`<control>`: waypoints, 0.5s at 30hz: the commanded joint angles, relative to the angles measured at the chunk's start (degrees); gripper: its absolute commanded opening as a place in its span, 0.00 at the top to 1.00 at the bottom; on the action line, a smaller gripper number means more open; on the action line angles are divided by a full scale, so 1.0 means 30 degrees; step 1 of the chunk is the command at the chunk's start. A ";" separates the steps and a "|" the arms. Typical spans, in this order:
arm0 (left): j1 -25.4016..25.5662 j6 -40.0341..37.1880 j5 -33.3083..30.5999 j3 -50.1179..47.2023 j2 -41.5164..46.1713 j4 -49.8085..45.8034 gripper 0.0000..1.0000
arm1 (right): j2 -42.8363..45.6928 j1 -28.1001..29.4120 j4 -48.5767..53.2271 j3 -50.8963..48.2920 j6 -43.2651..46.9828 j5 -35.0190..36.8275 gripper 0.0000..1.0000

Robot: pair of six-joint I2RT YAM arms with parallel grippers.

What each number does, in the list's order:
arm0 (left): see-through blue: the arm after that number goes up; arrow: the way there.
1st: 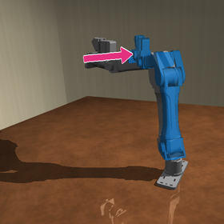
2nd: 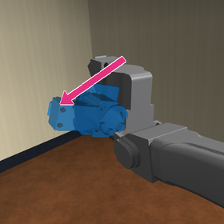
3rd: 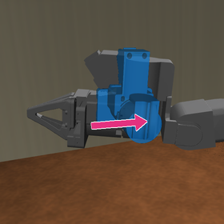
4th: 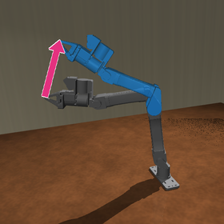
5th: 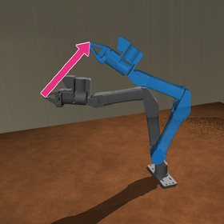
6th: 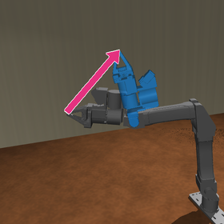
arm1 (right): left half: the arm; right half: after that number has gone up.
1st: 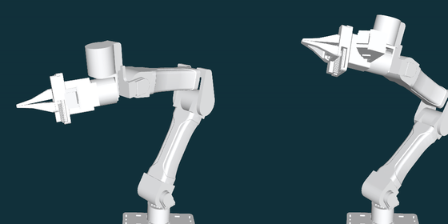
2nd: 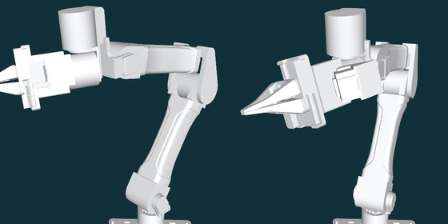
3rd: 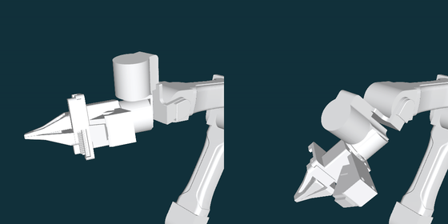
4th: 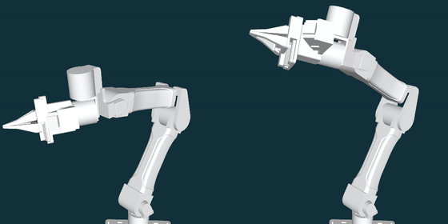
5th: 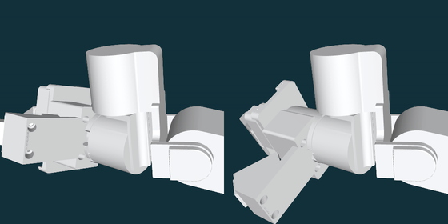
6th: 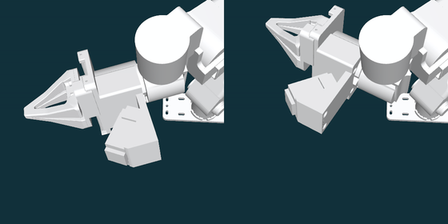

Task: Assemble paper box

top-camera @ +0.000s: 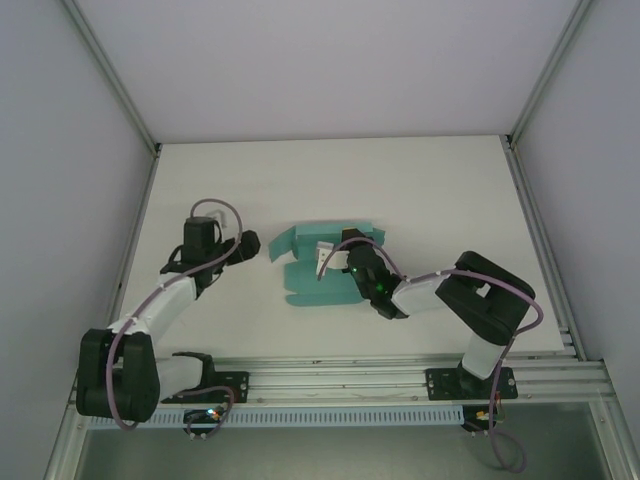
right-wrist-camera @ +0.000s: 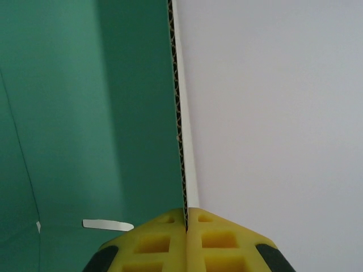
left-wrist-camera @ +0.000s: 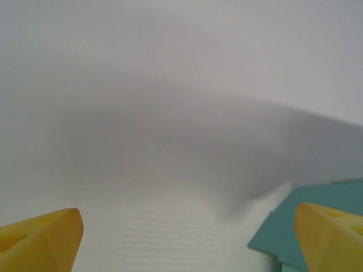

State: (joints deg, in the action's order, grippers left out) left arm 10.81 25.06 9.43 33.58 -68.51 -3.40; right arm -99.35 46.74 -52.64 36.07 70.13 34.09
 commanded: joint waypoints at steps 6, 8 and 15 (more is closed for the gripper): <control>0.0209 -0.1248 0.2885 0.1653 -0.3674 0.0637 0.33 | 0.0337 -0.0505 0.3548 0.0939 -0.2348 -0.1116 1.00; 0.0791 -0.1569 0.3773 0.2042 -0.4380 0.1022 0.37 | 0.0268 -0.0496 0.3507 0.0974 -0.2370 -0.1168 1.00; 0.3324 -0.2891 0.5089 0.2440 -0.4554 0.1598 0.40 | 0.0040 -0.0508 0.3203 0.1045 -0.2224 -0.0641 1.00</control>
State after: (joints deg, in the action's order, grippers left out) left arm 19.09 19.44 21.34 39.48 -82.54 -0.10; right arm -98.98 45.25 -45.56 38.61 65.25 32.40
